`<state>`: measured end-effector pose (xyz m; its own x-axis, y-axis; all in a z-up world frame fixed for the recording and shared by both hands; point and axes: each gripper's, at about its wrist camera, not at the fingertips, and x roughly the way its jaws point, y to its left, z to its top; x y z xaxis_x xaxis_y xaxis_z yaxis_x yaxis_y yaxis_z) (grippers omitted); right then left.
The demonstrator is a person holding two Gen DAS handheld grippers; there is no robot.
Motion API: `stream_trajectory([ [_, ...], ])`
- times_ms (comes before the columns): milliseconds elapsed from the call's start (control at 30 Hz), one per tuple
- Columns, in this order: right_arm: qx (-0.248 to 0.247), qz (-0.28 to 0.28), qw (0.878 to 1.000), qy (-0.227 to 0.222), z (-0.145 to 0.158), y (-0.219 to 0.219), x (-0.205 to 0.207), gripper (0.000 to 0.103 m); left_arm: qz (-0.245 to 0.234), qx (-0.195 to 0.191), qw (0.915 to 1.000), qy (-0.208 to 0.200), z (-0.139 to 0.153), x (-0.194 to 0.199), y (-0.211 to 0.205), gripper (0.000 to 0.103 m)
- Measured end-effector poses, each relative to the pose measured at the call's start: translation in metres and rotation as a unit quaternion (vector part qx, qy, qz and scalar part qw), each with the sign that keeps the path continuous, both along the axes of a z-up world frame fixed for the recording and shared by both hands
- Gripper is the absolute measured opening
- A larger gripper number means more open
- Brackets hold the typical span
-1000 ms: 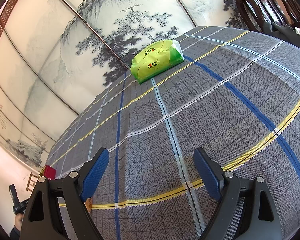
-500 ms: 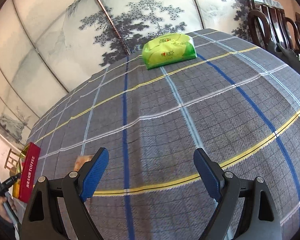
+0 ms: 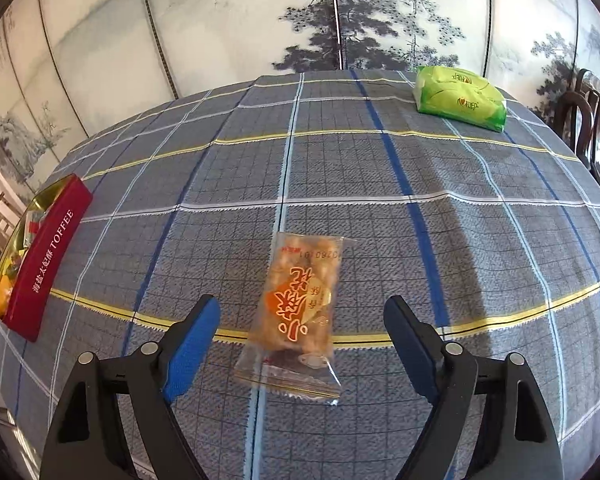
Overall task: Organize snacks
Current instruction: 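Reach the right tool to the orange-printed pastry pack and grasp it, then lift the pastry pack with the right tool and carry it over the tin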
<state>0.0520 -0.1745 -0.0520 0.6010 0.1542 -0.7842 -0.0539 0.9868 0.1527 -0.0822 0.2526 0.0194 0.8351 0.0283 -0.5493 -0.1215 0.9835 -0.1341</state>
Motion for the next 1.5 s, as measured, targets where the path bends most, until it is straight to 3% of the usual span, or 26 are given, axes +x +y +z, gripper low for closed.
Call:
stream_trajectory([
  [233,-0.032,-0.002,0.999,0.007,-0.006,0.007,0.013,0.039,-0.002,-0.047,0.9986,0.024,-0.027,-0.052,-0.005,0.087],
  [333,-0.036,0.003,0.999,0.002,-0.005,0.008,0.014,0.038,-0.003,-0.064,0.9977,0.022,-0.030,-0.066,-0.006,0.087],
  [633,-0.065,-0.007,0.997,-0.050,0.038,0.028,0.023,0.038,0.005,-0.054,0.9984,0.016,-0.029,-0.092,-0.014,0.087],
  [933,-0.090,0.009,0.993,-0.076,0.074,0.073,0.048,0.038,0.005,-0.046,0.9979,0.044,-0.048,-0.113,-0.025,0.087],
  [1500,-0.095,0.057,0.989,-0.094,0.096,0.163,0.057,0.038,0.007,-0.054,0.9968,0.057,-0.059,-0.129,-0.021,0.087],
])
